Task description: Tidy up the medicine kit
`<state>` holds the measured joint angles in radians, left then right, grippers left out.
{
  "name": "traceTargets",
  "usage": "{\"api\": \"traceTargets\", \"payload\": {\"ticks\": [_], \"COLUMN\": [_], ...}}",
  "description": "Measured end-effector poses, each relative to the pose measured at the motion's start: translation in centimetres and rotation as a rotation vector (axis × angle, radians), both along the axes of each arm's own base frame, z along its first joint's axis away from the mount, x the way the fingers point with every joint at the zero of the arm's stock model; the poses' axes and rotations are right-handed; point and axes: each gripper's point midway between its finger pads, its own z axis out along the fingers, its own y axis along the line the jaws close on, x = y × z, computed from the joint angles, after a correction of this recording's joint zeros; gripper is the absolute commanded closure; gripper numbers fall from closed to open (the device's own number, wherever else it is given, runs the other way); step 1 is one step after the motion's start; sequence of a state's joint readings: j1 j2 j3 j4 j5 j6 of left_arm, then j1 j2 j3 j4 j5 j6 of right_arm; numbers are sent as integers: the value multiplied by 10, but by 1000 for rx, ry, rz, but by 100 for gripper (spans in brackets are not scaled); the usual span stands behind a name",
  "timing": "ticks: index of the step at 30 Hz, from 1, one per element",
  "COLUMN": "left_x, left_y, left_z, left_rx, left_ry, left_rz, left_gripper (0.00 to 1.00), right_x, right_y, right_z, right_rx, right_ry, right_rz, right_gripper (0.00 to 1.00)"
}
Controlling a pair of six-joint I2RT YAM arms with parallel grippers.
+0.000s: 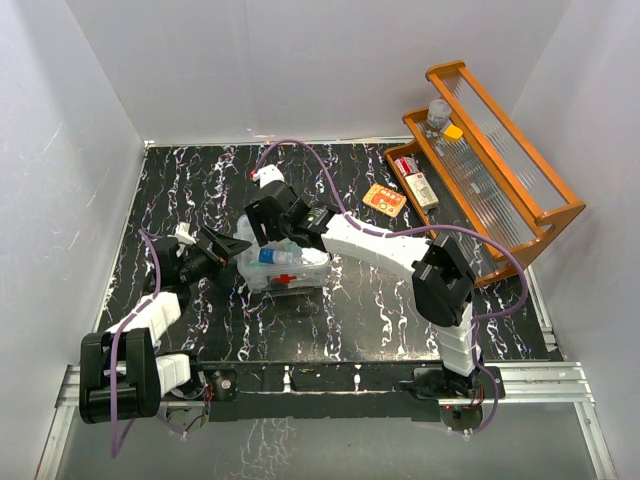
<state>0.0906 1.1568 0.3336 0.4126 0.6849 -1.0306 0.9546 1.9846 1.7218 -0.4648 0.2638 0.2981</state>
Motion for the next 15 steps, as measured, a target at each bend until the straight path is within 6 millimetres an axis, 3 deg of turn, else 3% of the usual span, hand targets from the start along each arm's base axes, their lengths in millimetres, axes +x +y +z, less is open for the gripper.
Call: {"api": "traceTargets", "payload": {"ticks": [9,15], "left_x": [2,5], "left_y": [4,9], "left_z": [3,8], "left_rx": [10,86], "left_ry": [38,58], "left_rz": [3,-17], "left_gripper": [34,40], "right_x": [1,2], "right_y": [0,-1], "right_z": [0,1], "right_rx": [6,11], "right_ry": [0,-1], "right_rz": [-9,-24], "right_gripper": [37,37]}}
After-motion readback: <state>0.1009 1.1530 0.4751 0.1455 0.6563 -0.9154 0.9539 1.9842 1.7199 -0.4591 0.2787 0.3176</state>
